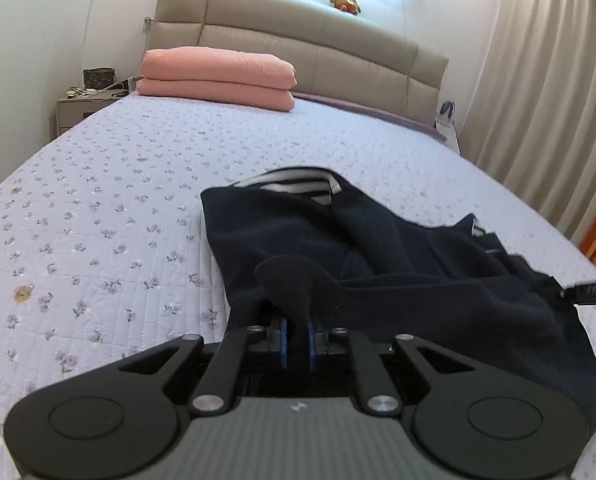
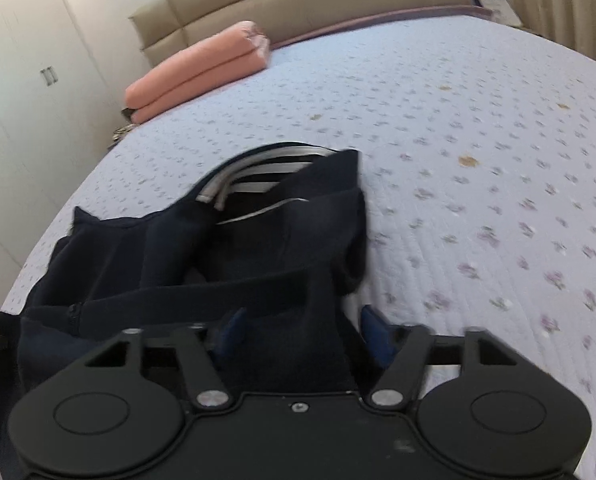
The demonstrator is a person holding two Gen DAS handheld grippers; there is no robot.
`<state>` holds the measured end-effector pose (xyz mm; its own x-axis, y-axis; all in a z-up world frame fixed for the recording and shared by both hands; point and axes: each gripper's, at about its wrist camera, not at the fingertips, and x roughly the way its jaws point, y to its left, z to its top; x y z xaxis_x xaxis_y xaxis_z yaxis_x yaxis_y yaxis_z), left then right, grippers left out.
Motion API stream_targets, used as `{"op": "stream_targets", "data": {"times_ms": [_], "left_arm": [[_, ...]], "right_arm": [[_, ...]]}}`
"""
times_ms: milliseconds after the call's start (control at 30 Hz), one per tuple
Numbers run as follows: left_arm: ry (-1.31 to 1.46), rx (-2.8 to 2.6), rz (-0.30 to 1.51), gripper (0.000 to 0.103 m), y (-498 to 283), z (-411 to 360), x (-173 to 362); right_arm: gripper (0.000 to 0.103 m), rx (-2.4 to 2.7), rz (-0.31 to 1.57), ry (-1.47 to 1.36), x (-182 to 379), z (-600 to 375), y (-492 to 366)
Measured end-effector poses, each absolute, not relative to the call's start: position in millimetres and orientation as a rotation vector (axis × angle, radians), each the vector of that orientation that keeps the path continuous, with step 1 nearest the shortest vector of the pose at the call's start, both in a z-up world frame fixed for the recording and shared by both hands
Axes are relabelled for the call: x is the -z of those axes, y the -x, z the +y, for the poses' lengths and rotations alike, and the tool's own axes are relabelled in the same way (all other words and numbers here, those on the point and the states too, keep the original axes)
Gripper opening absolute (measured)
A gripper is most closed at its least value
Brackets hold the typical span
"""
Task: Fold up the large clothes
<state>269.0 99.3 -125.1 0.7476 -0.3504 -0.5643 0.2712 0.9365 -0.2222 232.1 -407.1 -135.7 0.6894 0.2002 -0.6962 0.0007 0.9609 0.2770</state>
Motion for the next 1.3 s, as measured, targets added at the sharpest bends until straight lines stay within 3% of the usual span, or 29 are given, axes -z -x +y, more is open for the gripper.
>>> {"op": "stream_targets", "data": {"times_ms": [300,567,733,933,967,1067,1167,1300], "left_arm": [[0.352,0.464,0.523,0.010,-244,124,87],[0.373,0.353,0.372,0.010,-307,128,34],[0.209,0.236,0.436,0.010,-392,93,54],[0.038,0.079,0.622,0.011,-457,53,144],[0.013,0.062,0.642,0.016,-459,50,155],[0.034,0.027,0.655,0.033,-460,58,163],[0.113,0.020,0.667,0.033,-457,78,147],[0.270,0.019,0.517,0.034,-398,118,100]], "right_arm": [[0.006,-0.092,0.496,0.025,58,-371,-143],[0.006,0.015,0.292,0.095,-1,-369,-219],[0.006,0.114,0.362,0.116,40,-363,-313],[0.007,0.170,0.635,0.230,148,-347,-389],[0.007,0.167,0.669,0.250,161,-344,-392],[0.022,0.161,0.709,0.292,177,-340,-394],[0.029,0.123,0.669,0.238,158,-344,-384],[0.038,0.049,0.546,0.126,96,-334,-338]]}}
